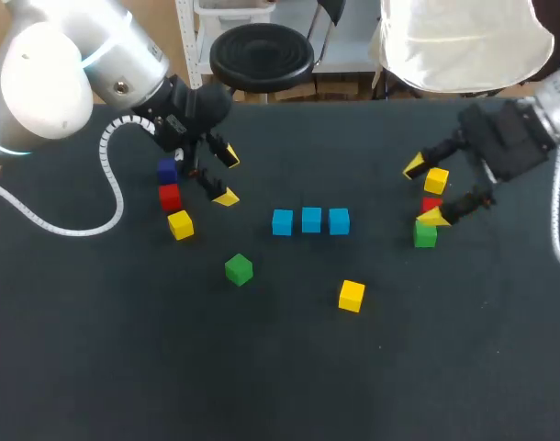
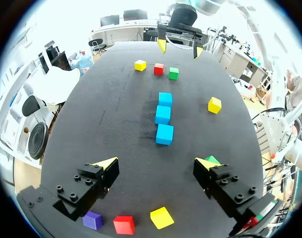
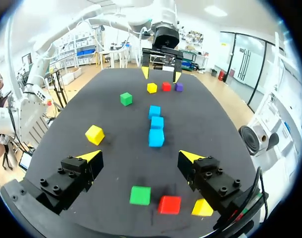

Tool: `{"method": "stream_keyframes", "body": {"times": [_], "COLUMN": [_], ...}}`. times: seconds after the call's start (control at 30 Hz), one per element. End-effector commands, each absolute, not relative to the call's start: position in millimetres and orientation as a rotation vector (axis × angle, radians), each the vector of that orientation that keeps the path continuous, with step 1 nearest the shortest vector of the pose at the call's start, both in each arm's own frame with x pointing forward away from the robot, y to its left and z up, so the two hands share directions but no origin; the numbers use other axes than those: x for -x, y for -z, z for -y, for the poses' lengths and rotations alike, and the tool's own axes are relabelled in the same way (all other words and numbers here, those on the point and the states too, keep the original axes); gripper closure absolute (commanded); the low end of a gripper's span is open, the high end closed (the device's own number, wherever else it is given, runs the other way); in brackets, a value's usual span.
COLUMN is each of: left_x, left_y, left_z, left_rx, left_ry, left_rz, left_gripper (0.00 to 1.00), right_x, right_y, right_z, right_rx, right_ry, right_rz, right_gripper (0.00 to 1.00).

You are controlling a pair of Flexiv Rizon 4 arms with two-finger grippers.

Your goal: Place the blue cubes, place green cubes on the blue cubes, place the yellow cubes on the green cubes, then place the red cubes on the yellow cubes, and place purple cube on the red cubes.

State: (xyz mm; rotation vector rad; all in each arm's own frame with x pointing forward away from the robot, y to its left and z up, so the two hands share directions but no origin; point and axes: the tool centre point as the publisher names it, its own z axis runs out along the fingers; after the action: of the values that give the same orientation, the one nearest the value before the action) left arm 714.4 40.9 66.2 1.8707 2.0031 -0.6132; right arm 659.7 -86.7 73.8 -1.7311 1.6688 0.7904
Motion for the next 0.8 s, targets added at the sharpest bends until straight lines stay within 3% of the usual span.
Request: {"method": "stream_keyframes", "body": {"times": [0.03, 0.37, 0.8], "left_x": [-714, -714, -714], "left_y": [-66, -66, -66], "left_z": [-42, -42, -42], "left_rx": [-1.87, -1.87, -1.87], "left_ry": [0.613, 0.613, 0.613], "left_rz": [-2.0, -2.0, -2.0], "left_gripper": [0.0, 0.0, 0.0], "right_x": [-637, -623, -619], "right_y": [-73, -54, -28], "right_z": [104, 127, 113], "right_rx": [1.681, 1.649, 1.635], "right_ry": [-0.779, -0.786, -0.875], "right_rz": [-1.671, -1.629, -1.574], "right_gripper": [0.0, 0.0, 0.0]}}
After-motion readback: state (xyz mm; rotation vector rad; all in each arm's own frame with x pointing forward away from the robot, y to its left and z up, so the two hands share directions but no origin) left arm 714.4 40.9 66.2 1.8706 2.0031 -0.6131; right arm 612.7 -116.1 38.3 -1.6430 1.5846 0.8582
